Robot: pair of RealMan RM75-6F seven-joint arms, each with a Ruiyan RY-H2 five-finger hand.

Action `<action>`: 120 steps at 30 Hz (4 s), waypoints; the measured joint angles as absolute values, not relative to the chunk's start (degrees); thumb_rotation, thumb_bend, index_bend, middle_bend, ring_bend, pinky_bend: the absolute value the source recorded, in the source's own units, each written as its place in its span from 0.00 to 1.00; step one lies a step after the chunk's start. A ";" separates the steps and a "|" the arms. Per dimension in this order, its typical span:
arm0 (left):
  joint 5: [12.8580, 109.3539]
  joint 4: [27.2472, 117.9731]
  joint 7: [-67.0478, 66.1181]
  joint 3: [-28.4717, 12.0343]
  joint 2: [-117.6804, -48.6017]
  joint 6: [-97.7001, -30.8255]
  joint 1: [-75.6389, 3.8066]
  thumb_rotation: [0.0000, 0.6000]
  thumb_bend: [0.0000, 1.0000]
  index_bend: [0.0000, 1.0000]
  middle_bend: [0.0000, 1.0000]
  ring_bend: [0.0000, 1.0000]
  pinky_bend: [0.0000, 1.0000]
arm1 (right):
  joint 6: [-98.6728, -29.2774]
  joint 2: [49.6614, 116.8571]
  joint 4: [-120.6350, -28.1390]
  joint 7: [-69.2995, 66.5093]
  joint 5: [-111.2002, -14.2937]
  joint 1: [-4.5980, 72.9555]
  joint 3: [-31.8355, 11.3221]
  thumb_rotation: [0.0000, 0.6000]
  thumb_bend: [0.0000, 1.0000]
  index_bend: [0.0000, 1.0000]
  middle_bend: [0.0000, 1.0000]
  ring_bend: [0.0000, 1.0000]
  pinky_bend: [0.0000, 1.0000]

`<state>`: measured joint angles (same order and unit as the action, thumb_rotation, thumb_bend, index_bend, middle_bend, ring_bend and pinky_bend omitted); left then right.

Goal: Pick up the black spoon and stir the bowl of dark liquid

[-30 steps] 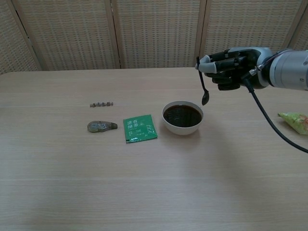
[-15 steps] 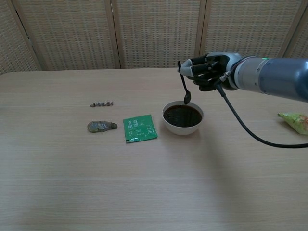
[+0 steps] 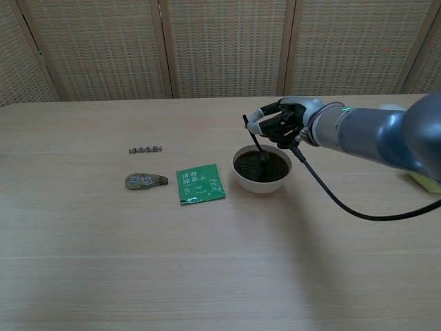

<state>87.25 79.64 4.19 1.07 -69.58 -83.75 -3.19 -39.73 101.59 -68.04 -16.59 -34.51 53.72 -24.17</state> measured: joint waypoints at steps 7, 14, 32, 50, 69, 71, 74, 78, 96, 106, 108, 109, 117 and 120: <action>87.10 79.26 4.30 1.02 -69.81 -83.30 -3.33 1.00 0.39 0.00 0.00 0.00 0.00 | -38.83 103.73 -63.85 -14.40 -34.54 54.08 -23.62 1.00 0.65 0.71 0.92 0.92 1.00; 87.35 79.47 4.08 1.02 -69.93 -83.17 -3.53 1.00 0.39 0.00 0.00 0.00 0.00 | -37.53 103.48 -64.44 -12.81 -35.52 53.14 -22.89 1.00 0.65 0.71 0.92 0.92 1.00; 86.95 79.19 4.52 1.10 -69.92 -83.44 -3.04 1.00 0.39 0.00 0.00 0.00 0.00 | -37.17 104.69 -63.59 -10.00 -35.26 54.25 -24.02 1.00 0.65 0.71 0.92 0.92 1.00; 87.41 78.78 4.92 1.14 -70.42 -83.19 -3.31 1.00 0.39 0.00 0.00 0.00 0.00 | -36.71 103.41 -64.28 -5.80 -33.20 53.82 -23.13 1.00 0.65 0.71 0.92 0.92 1.00; 86.94 77.53 6.05 1.22 -70.71 -83.12 -2.87 1.00 0.39 0.00 0.00 0.00 0.00 | -37.97 103.57 -65.44 -3.58 -32.32 54.43 -23.38 1.00 0.65 0.71 0.92 0.92 1.00; 86.96 77.45 6.12 1.22 -70.77 -83.12 -2.87 1.00 0.39 0.00 0.00 0.00 0.00 | -38.12 103.71 -64.85 -3.36 -32.14 54.53 -23.45 1.00 0.65 0.71 0.92 0.92 1.00; 87.00 77.42 6.12 1.20 -70.79 -83.16 -2.87 1.00 0.39 0.00 0.00 0.00 0.00 | -38.21 103.92 -63.95 -3.01 -31.93 54.68 -23.51 1.00 0.65 0.71 0.92 0.92 1.00; 87.00 77.52 5.97 1.20 -70.73 -83.14 -2.88 1.00 0.39 0.00 0.00 0.00 0.00 | -38.16 104.19 -62.40 -2.63 -31.62 54.85 -23.66 1.00 0.65 0.71 0.92 0.92 1.00; 87.43 78.52 5.05 1.17 -70.58 -82.78 -3.40 1.00 0.39 0.00 0.00 0.00 0.00 | -37.64 101.80 -65.97 -1.71 -32.46 53.22 -23.12 1.00 0.65 0.71 0.92 0.92 1.00; 86.85 78.13 5.45 1.32 -70.53 -82.50 -3.09 1.00 0.39 0.00 0.00 0.00 0.00 | -37.44 103.92 -64.91 -1.22 -32.20 55.02 -23.46 1.00 0.65 0.71 0.92 0.92 1.00; 86.79 78.04 5.54 1.33 -70.55 -82.46 -3.06 1.00 0.39 0.00 0.00 0.00 0.00 | -37.51 104.33 -64.12 -0.98 -31.97 55.47 -23.63 1.00 0.65 0.71 0.92 0.92 1.00; 86.76 77.97 5.59 1.33 -70.58 -82.43 -3.05 1.00 0.39 0.00 0.00 0.00 0.00 | -37.56 104.49 -63.77 -0.87 -31.88 55.64 -23.69 1.00 0.65 0.71 0.92 0.92 1.00; 86.67 77.56 5.97 1.36 -70.73 -82.30 -3.00 1.00 0.39 0.00 0.00 0.00 0.00 | -37.77 105.33 -60.44 0.49 -30.53 56.82 -24.20 1.00 0.65 0.71 0.92 0.92 1.00; 86.73 77.55 5.97 1.36 -70.73 -82.29 -3.02 1.00 0.39 0.00 0.00 0.00 0.00 | -37.90 105.08 -59.94 0.98 -30.13 56.82 -24.28 1.00 0.65 0.71 0.92 0.92 1.00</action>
